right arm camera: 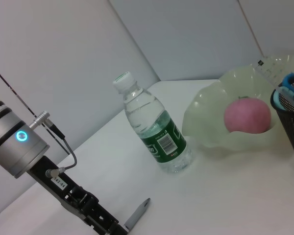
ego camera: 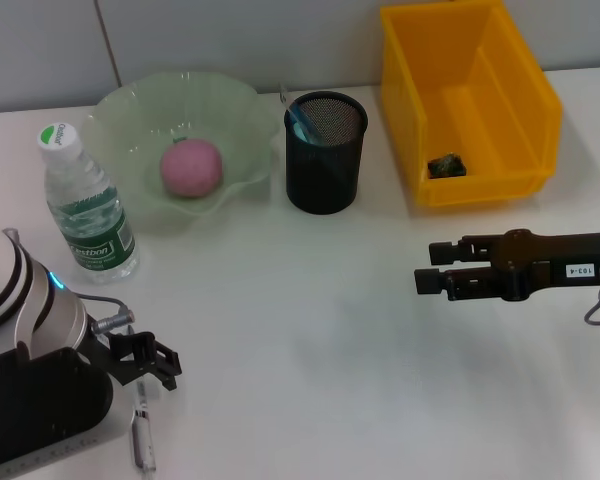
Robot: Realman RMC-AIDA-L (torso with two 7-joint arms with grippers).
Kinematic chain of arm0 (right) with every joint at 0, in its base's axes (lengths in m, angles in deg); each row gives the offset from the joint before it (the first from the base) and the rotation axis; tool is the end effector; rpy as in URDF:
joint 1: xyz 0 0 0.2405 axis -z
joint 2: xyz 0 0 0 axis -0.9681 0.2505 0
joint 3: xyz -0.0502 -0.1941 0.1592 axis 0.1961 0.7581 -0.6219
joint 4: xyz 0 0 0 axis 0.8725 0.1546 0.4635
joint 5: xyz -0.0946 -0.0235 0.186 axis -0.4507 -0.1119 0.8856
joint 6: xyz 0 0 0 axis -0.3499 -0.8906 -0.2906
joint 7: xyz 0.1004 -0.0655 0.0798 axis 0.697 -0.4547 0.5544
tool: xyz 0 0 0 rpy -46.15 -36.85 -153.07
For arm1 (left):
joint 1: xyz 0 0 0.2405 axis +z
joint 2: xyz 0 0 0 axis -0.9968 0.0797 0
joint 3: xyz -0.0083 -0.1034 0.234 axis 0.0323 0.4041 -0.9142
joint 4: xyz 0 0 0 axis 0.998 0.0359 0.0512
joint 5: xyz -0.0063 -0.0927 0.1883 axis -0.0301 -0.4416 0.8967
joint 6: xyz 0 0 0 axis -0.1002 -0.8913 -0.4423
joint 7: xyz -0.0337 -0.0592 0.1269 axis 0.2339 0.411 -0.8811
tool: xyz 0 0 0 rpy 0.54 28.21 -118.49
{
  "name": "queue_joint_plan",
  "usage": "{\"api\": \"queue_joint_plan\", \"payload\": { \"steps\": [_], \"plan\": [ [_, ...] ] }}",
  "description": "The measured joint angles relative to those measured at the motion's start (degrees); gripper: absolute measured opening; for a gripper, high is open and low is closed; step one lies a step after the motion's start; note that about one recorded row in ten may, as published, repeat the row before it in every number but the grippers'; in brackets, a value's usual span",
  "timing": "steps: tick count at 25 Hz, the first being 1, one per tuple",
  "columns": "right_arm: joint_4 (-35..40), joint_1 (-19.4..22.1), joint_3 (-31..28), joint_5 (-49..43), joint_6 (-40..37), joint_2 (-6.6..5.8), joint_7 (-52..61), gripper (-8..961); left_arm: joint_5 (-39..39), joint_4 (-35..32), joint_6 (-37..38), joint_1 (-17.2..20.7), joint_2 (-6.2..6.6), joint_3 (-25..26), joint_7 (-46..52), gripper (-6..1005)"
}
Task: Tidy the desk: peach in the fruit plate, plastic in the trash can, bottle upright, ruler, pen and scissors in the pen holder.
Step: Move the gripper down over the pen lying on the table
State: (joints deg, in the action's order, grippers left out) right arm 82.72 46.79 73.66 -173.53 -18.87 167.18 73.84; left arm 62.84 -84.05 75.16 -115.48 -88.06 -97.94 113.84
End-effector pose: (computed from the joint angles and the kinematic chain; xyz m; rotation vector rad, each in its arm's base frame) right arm 0.2809 0.3158 0.0266 -2.7161 1.0665 0.6833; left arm -0.1950 0.3084 -0.0340 2.0755 -1.7516 -0.7428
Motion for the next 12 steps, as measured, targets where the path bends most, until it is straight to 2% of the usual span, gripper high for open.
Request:
{"api": "queue_joint_plan", "payload": {
  "steps": [12],
  "plan": [
    [0.0,0.2,0.0,-0.1,0.3,0.12,0.0,753,-0.1,0.8,0.1,-1.3,0.05,-0.7,0.1,715]
  ]
}}
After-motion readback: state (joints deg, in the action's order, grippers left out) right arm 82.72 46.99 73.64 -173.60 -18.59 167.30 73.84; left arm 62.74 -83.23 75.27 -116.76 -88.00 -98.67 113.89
